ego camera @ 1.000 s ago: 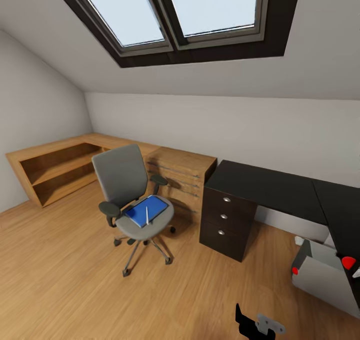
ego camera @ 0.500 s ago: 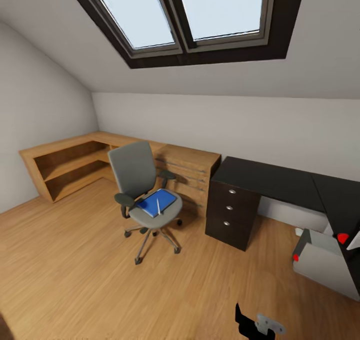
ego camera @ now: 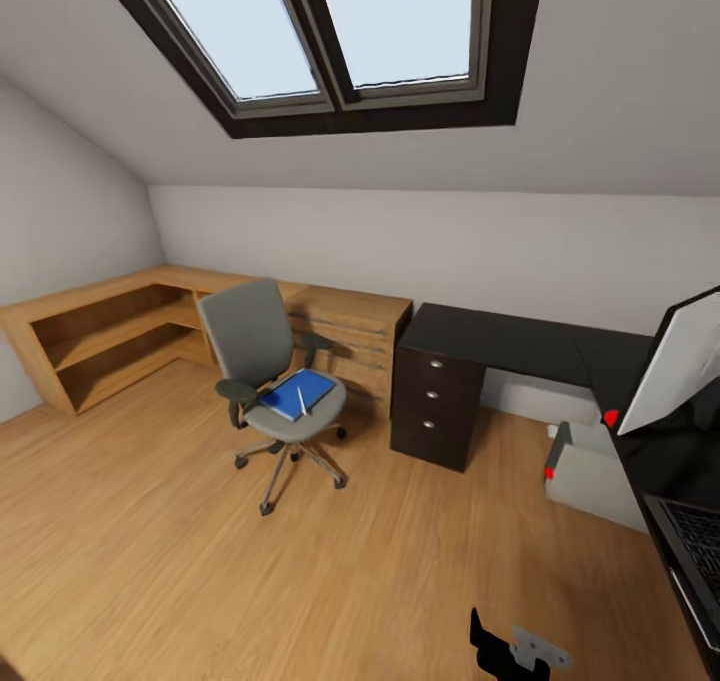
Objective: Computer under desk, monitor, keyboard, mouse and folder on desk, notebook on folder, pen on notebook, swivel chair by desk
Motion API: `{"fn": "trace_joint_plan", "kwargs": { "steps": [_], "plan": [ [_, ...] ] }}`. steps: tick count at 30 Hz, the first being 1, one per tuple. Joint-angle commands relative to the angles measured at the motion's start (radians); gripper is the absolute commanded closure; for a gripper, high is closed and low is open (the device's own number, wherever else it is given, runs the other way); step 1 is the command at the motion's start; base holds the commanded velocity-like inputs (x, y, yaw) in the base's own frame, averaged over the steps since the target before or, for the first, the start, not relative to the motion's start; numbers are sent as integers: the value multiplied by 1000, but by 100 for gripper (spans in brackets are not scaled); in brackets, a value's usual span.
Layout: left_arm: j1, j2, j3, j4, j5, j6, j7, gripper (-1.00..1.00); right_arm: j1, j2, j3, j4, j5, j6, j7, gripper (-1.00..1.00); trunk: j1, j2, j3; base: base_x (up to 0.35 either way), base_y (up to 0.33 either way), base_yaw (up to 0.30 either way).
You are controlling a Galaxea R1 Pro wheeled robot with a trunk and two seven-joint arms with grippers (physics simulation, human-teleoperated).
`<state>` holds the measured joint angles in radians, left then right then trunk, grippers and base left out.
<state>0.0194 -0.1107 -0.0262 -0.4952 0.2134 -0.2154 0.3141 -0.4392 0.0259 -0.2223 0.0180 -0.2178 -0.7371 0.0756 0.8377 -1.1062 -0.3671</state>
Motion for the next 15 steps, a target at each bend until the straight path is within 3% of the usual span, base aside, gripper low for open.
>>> {"fn": "trace_joint_plan", "kwargs": {
  "steps": [1, 15],
  "plan": [
    [1, 0, -3, -2, 8, -2, 3, -100, -1, 0, -2, 2, -9, -4, 8, -100, -1, -1, -1, -332, 21, -261],
    [1, 0, -4, 16, 7, -1, 3, -100, -1, 2, -2, 3, 56, -3, 7, -100, -1, -1, -1, -319, -74, -264]
  ]
}}
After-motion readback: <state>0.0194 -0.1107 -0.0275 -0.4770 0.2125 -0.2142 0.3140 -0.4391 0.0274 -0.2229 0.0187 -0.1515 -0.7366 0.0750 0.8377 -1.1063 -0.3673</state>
